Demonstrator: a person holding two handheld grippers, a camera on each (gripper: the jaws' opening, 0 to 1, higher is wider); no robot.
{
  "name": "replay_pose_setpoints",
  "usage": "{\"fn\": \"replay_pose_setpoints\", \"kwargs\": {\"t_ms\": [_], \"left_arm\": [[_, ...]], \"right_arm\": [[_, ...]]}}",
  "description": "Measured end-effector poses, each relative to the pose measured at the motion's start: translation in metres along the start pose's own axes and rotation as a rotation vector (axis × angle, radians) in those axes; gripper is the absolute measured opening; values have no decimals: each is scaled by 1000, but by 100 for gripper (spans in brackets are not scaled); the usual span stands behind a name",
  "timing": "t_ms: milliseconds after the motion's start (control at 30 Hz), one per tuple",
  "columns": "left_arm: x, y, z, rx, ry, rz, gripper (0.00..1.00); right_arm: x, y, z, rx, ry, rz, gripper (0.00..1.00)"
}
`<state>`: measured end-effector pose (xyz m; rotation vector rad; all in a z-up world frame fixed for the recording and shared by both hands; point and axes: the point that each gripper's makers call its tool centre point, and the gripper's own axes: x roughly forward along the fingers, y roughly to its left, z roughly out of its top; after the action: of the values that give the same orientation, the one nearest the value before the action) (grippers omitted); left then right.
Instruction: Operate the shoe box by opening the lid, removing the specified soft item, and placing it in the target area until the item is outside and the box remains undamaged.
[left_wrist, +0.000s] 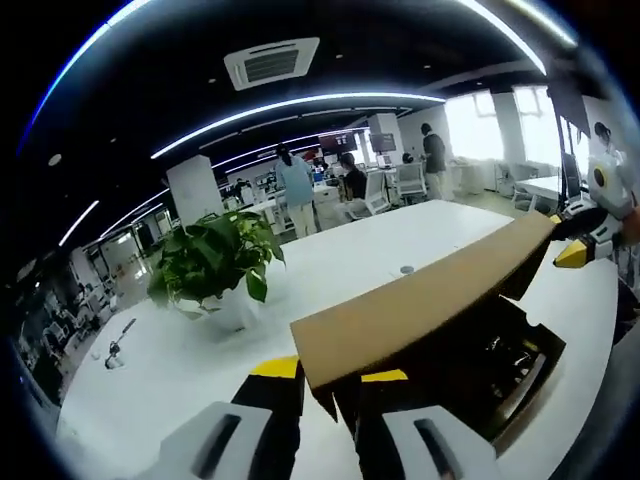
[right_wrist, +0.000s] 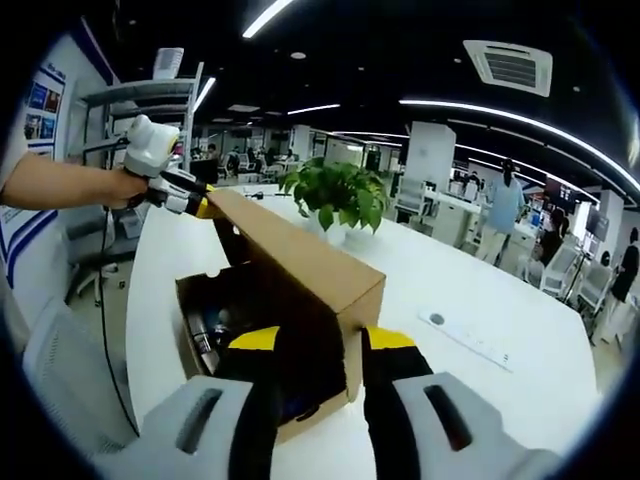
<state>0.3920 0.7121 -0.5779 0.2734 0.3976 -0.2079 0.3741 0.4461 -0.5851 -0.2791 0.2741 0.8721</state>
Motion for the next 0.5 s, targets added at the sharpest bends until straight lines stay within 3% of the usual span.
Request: {"fn": "replay_pose_setpoints", "kwargs": {"t_ms": [200, 500], "left_arm": [[3, 8, -1, -14, 3, 27, 5], [8, 13, 1, -45, -7, 23, 4]], "right_arm": [[3, -10, -1, -52, -1, -46, 19], [11, -21, -24, -18, 53, -70, 16]]}}
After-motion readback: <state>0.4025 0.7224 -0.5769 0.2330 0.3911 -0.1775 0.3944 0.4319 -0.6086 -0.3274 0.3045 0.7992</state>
